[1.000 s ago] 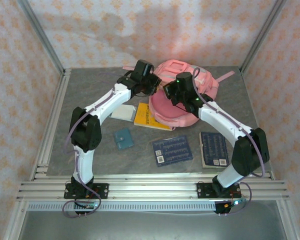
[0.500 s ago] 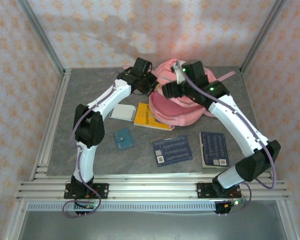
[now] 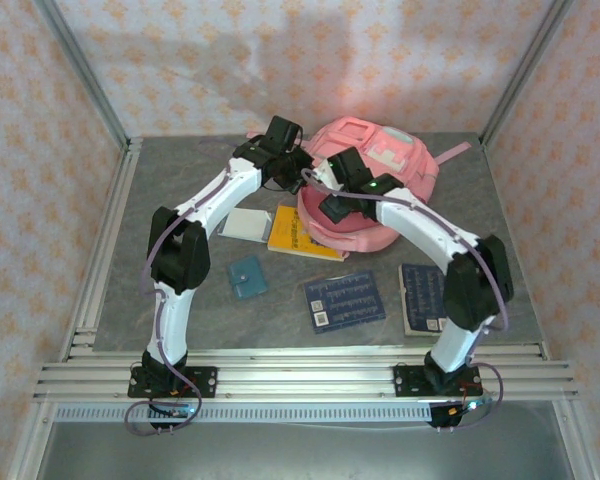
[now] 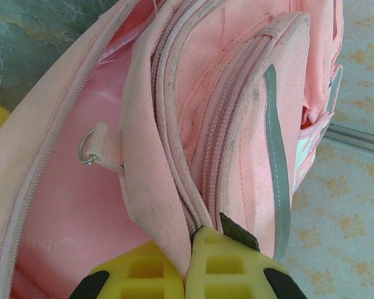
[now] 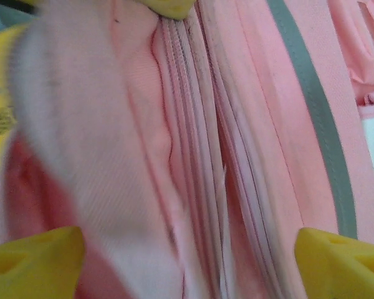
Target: Pack books, pencil case, and school supplies into a backpack
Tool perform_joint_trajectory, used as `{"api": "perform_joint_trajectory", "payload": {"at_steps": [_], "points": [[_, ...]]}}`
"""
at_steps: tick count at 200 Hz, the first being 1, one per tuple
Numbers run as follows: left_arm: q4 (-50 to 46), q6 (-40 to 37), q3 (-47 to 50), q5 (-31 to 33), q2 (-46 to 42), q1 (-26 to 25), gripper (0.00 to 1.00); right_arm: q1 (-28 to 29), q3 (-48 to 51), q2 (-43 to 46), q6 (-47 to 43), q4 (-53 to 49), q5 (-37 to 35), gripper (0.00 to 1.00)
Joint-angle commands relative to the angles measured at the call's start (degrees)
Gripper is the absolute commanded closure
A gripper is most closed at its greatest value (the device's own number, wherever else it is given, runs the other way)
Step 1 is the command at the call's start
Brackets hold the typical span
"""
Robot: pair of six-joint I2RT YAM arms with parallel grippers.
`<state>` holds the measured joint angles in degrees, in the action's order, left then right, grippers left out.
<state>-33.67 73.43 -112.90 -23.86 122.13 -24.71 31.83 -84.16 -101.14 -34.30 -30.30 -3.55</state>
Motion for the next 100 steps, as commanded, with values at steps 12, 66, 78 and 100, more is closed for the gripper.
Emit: {"api": "perform_joint_trajectory", "payload": {"at_steps": [12, 66, 78, 100], "points": [[0.3, -2.0, -1.5, -0.2, 0.6, 1.0, 1.0, -1.7, -3.3, -2.7, 2.9, 5.6, -3.7, 0.68], [-5.1, -11.9, -4.9, -0.2, -5.0, 1.6, 0.4, -11.5, -14.4, 2.2, 24.4, 0.4, 4.5, 1.0], [-7.2, -14.5, -5.0, 1.1, -7.5, 1.6, 0.33, -13.2, -22.1, 0.1, 26.0, -6.9, 4.4, 1.0], [-11.1, -18.3, -3.1, 4.1, -12.2, 1.6, 0.32, -14.8, -35.0, -4.4, 27.3, -18.0, 3.6, 1.0]]}}
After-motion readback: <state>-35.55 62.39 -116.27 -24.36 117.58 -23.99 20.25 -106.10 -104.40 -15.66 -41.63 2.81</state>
